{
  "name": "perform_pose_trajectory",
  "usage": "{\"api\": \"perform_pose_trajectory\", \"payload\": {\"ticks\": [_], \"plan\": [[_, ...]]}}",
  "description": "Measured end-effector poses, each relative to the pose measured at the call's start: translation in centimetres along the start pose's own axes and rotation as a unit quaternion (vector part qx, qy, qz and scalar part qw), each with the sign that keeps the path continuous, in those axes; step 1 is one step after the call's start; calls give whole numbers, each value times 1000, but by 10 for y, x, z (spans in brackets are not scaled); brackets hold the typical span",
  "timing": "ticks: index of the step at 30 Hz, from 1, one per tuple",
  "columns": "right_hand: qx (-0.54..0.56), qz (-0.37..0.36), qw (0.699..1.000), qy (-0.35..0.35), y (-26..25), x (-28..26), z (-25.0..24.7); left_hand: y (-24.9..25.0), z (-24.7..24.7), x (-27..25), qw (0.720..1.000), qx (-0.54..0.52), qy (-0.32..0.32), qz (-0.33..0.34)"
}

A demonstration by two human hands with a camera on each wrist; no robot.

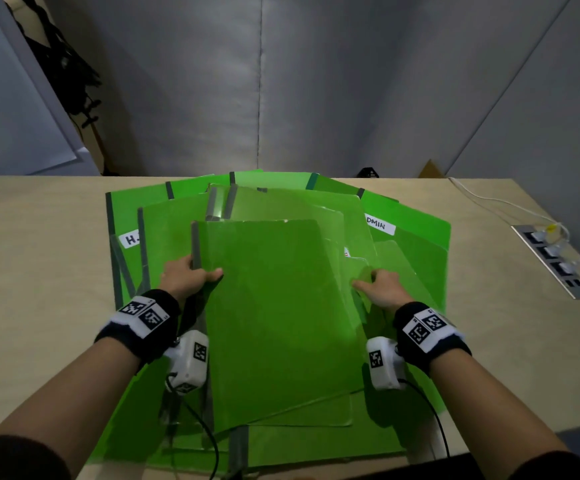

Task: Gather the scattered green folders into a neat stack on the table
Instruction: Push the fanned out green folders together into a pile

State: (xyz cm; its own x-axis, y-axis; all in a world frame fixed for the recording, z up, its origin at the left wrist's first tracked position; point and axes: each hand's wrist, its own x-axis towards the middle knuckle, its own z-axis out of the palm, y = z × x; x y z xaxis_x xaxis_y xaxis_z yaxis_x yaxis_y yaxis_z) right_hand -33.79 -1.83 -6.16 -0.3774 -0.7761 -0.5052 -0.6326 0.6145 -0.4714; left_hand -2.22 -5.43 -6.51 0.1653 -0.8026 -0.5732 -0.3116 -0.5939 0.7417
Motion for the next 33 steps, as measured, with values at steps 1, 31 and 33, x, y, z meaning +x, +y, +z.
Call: {"api": "perform_pose_trajectory", "payload": {"ticks": [1, 31, 33], "plan": [[-17, -1, 1000, 7, 1, 2, 4, -4, -9, 2, 999, 19, 29, -9], [350, 70, 930, 86, -30, -7, 11, -6, -10, -14, 979, 28, -204, 15], [328, 54, 942, 51, -35, -9, 12, -2, -10, -14, 981, 69, -181, 23]]}}
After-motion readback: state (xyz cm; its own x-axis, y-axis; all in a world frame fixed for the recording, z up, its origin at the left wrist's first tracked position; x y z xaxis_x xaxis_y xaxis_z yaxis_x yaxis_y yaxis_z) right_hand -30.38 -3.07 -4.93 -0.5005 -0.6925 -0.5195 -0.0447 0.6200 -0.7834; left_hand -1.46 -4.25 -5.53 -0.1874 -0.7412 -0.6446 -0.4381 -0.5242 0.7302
